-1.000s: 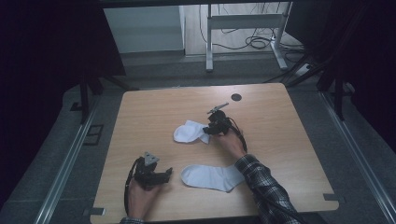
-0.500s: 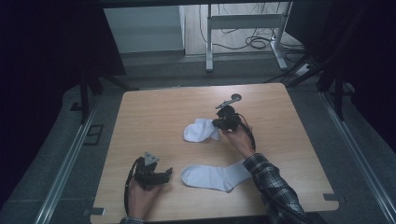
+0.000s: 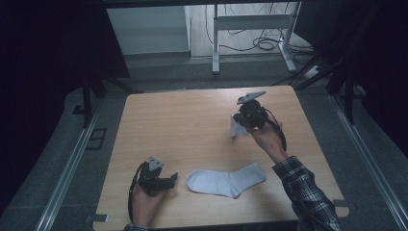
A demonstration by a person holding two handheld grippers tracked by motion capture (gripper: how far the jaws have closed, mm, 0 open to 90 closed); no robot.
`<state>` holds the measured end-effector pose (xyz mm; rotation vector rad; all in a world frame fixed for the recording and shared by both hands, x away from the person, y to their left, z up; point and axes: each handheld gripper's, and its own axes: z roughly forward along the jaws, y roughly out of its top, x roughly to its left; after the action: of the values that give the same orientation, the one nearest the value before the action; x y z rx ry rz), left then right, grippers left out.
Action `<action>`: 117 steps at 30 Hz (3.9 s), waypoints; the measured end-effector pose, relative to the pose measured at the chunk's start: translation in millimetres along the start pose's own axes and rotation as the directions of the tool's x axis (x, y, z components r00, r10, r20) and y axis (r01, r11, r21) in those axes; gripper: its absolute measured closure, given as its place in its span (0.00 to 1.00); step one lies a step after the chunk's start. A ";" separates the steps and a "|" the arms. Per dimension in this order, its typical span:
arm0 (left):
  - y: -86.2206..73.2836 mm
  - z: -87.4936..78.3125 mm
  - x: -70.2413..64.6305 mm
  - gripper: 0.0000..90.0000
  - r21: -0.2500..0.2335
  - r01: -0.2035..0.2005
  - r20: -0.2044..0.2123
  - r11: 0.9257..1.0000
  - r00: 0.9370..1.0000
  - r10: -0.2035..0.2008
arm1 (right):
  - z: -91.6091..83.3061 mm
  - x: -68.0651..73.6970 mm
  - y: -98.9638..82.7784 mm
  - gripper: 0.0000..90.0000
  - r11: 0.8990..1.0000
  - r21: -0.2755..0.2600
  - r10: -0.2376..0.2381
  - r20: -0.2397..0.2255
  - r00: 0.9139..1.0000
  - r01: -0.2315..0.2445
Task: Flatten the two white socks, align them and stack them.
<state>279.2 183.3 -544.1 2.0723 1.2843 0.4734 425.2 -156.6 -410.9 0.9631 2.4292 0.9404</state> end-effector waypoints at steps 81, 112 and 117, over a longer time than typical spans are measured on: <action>0.1 -0.2 0.0 0.18 0.003 0.001 0.000 1.000 1.000 -0.001 | -39.6 82.1 100.9 0.91 0.976 -0.174 -0.155 -0.113 0.981 0.134; 0.0 0.0 -0.1 0.18 0.000 0.001 0.000 1.000 1.000 -0.001 | 39.4 -30.8 -76.5 0.90 0.975 0.120 0.196 -0.057 0.979 -0.189; 0.0 0.0 0.0 0.18 0.000 0.001 0.000 1.000 1.000 -0.001 | 42.7 -34.9 -90.7 0.89 0.971 0.130 0.207 -0.044 0.977 -0.200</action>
<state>279.2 183.3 -544.1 2.0712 1.2856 0.4729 430.4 -211.6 -501.5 1.2665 2.4974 0.9013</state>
